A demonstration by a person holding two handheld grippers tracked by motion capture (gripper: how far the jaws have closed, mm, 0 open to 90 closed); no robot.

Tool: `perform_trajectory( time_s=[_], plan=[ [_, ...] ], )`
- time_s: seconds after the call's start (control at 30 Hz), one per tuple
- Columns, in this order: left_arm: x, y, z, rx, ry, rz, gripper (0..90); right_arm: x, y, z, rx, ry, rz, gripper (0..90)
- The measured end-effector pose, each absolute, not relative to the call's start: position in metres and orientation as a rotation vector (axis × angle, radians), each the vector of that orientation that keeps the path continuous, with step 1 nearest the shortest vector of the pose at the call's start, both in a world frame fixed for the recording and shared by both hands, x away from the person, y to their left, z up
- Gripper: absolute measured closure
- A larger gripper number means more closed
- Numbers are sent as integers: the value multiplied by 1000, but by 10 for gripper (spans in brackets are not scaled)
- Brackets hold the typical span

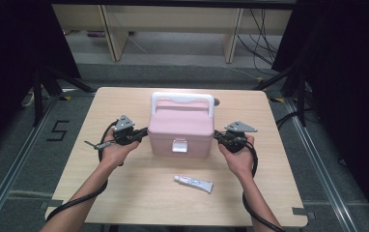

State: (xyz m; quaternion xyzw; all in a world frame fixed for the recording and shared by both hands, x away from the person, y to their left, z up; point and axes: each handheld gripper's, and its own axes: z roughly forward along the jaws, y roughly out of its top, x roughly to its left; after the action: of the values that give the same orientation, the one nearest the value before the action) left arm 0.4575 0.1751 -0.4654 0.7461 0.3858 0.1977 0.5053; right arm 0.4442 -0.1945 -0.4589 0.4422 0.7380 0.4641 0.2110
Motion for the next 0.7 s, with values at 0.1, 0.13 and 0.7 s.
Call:
perform_trajectory(
  time_s=[0.1, 0.13, 0.7],
  plan=[
    [455, 186, -466, 1791, 943, 489, 900, 447, -190, -459, 1174, 2076, 1283, 900],
    [453, 190, -466, 1788, 950, 492, 900, 447, -186, -458, 1183, 2073, 1278, 900],
    [443, 223, -468, 1764, 994, 525, 900, 451, -149, -459, 1112, 2120, 1290, 900]
  ],
)
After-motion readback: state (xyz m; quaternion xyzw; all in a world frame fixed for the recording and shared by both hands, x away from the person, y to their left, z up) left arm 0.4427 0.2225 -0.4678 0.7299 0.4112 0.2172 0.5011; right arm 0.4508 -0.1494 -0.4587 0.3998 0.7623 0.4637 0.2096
